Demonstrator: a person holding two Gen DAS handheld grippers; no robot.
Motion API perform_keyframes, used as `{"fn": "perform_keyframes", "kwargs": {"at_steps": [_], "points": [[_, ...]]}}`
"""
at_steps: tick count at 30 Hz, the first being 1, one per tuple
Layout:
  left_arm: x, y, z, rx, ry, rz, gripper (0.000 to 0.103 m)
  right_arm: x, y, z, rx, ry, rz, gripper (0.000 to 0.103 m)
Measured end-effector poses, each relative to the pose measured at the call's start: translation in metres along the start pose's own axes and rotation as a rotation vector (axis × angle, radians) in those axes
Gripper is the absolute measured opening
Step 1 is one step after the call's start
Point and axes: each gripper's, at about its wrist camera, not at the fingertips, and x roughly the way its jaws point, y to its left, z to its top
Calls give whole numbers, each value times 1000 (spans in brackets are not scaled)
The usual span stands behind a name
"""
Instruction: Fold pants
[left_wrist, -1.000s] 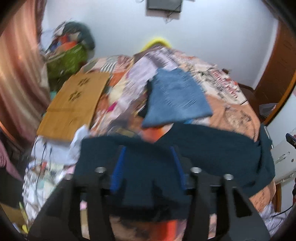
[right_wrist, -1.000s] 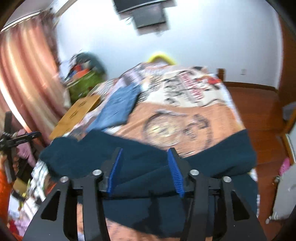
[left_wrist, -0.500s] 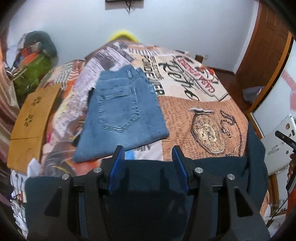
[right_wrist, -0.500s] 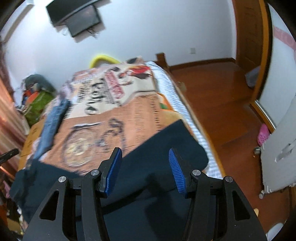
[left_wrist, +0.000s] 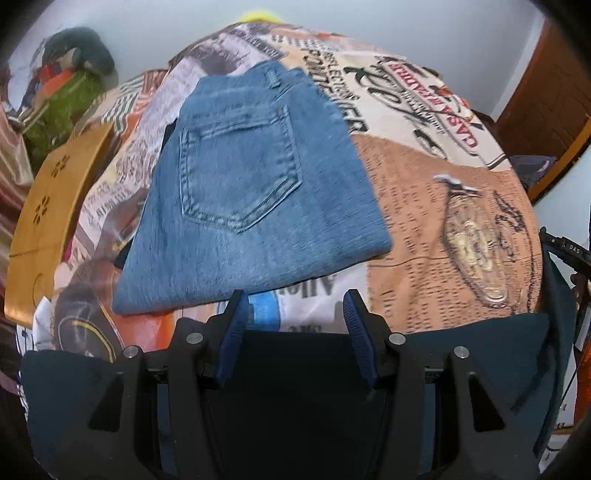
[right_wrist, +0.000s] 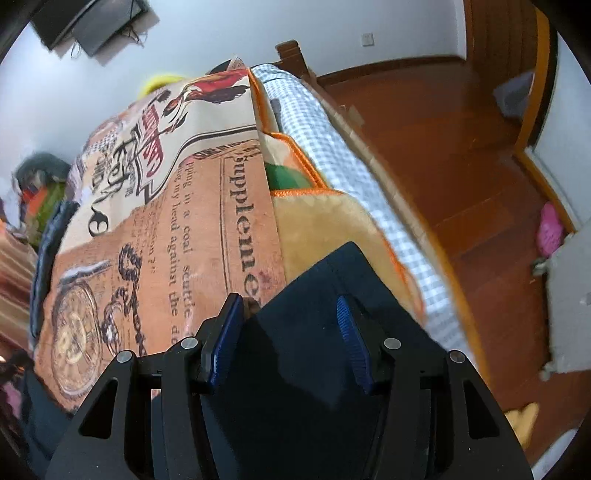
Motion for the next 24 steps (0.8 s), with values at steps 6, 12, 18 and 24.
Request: {"fn": "perform_keyframes", "kwargs": {"at_steps": [6, 12, 18, 24], "points": [[-1, -1, -6, 4, 6, 14, 53, -5, -2, -5, -19, -5, 5, 14], [-36, -8, -16, 15, -30, -9, 53, -33, 12, -6, -65, -43, -24, 9], [-81, -11, -37, 27, -69, -15, 53, -108, 19, -14, -97, -163, -15, 8], [-119, -11, -66, 40, -110, -16, 56, -182, 16, -45, -113, -259, -17, 8]]}}
